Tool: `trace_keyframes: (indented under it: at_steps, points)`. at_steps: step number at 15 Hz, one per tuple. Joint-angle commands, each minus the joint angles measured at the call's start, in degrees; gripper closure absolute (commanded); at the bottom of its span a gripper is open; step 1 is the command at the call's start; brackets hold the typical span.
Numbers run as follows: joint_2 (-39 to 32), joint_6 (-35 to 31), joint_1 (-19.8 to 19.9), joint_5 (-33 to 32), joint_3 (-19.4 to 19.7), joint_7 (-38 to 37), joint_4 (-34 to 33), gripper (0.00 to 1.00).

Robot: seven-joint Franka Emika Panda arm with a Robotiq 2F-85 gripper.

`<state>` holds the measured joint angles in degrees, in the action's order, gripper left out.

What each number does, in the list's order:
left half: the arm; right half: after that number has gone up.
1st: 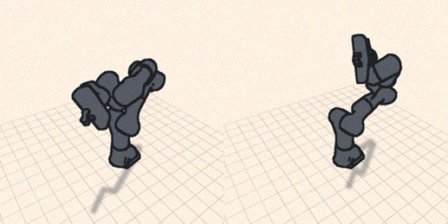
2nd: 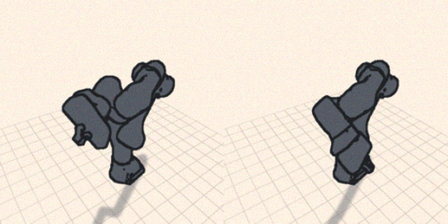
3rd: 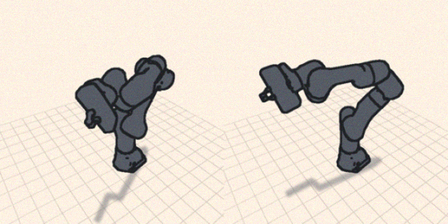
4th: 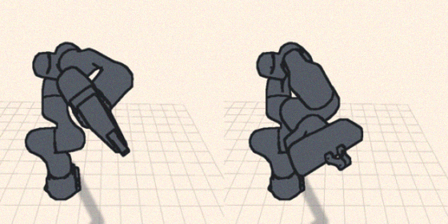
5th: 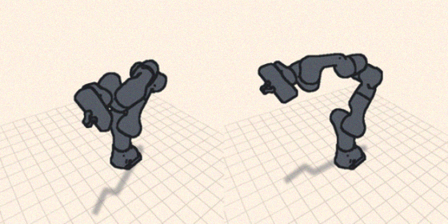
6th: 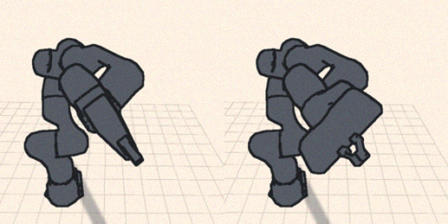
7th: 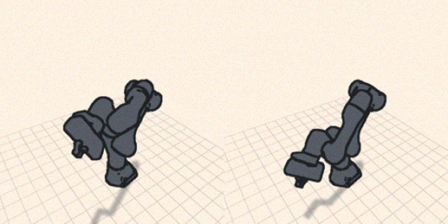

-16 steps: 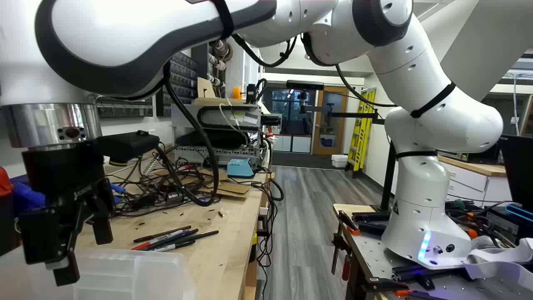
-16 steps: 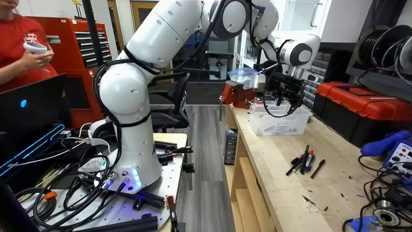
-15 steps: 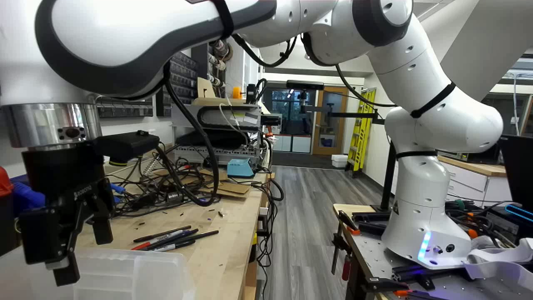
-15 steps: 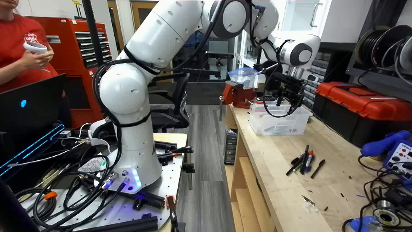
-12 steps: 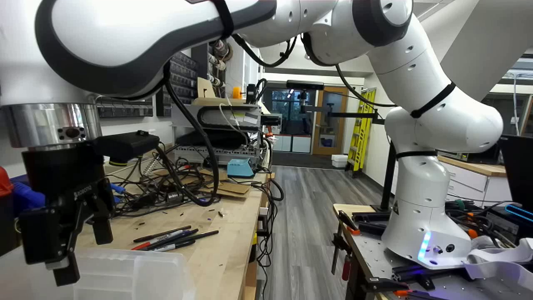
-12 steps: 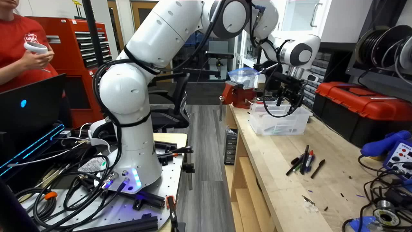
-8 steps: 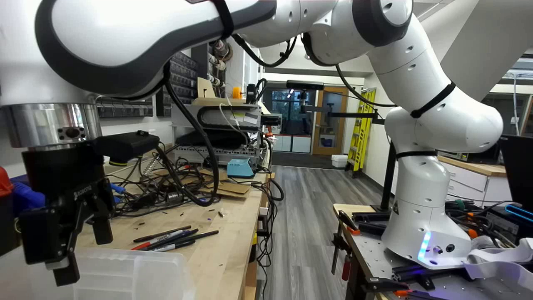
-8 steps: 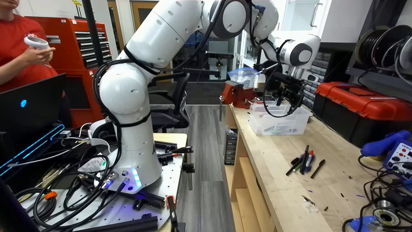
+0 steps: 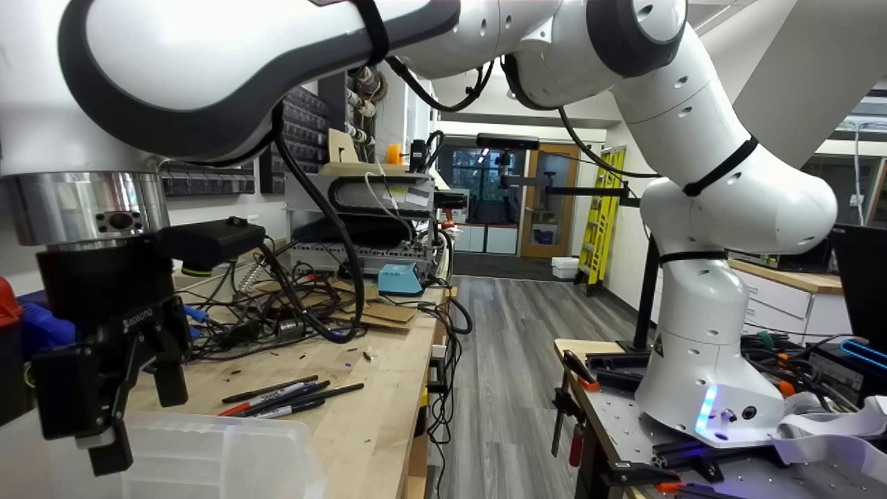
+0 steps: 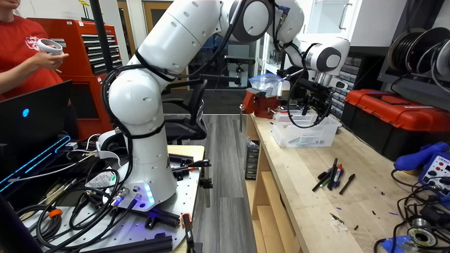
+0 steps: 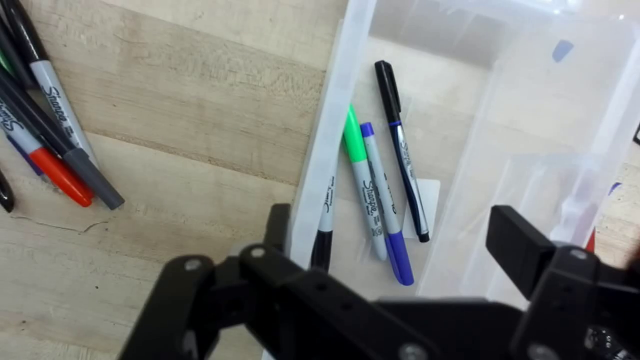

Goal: Take the markers and place them in the box

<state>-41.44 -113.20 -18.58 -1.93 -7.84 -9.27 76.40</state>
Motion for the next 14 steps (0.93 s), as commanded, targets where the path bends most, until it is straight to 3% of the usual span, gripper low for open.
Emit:
trace_keyframes:
  at_steps: [1, 9, 14]
  points:
    - [0.2, 0.2, -0.2, -0.1, 0.3, -0.2, 0.0, 0.0]
    - [5.3, -1.8, 0.3, -3.0, 2.5, -1.0, 5.4, 0.0]
    - [8.2, -6.6, 2.5, -4.5, 3.8, 1.0, 10.6, 0.0]
